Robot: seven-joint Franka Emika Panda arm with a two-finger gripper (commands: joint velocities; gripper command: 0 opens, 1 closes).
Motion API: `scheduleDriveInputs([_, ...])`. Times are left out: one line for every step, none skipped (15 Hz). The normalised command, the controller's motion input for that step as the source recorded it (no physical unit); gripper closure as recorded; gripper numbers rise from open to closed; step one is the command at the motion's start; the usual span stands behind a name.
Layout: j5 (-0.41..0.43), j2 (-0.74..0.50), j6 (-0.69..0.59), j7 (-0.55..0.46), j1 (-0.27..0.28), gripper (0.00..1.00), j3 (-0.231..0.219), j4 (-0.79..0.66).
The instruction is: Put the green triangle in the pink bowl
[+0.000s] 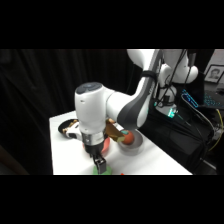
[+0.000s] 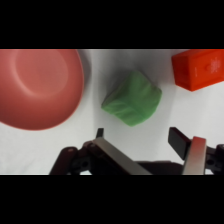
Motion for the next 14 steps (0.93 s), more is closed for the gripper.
scheduleDriveInputs([-0.054,0.25,0.17,0.26,0.178,0.0,-0.133,0.18])
scheduleDriveInputs([-0.052,0.23,0.16,0.24,0.17,0.0,-0.129,0.18])
scheduleDriveInputs([-0.038,0.24,0.13,0.22,0.148,0.0,-0.122,0.21])
scheduleDriveInputs([-0.026,0.23,0.1,0.2,0.13,0.0,-0.117,0.22])
scheduleDriveInputs([0.001,0.21,0.08,0.18,0.109,0.0,-0.096,0.21])
scheduleDriveInputs([0.0,0.19,0.1,0.17,0.107,0.0,-0.093,0.2])
scheduleDriveInputs([0.0,0.2,0.11,0.15,0.105,0.0,-0.091,0.2])
scheduleDriveInputs([-0.012,0.21,0.13,0.15,0.109,0.0,-0.103,0.22])
scheduleDriveInputs([-0.013,0.22,0.12,0.13,0.099,0.0,-0.103,0.23])
scheduleDriveInputs([-0.01,0.21,0.12,0.13,0.091,0.0,-0.105,0.23])
scheduleDriveInputs([-0.009,0.19,0.11,0.12,0.085,0.0,-0.102,0.21])
scheduleDriveInputs([-0.012,0.17,0.11,0.11,0.085,0.0,-0.108,0.2])
scheduleDriveInputs([-0.018,0.16,0.1,0.11,0.089,0.0,-0.116,0.19])
scheduleDriveInputs([-0.018,0.15,0.1,0.11,0.088,0.0,-0.114,0.18])
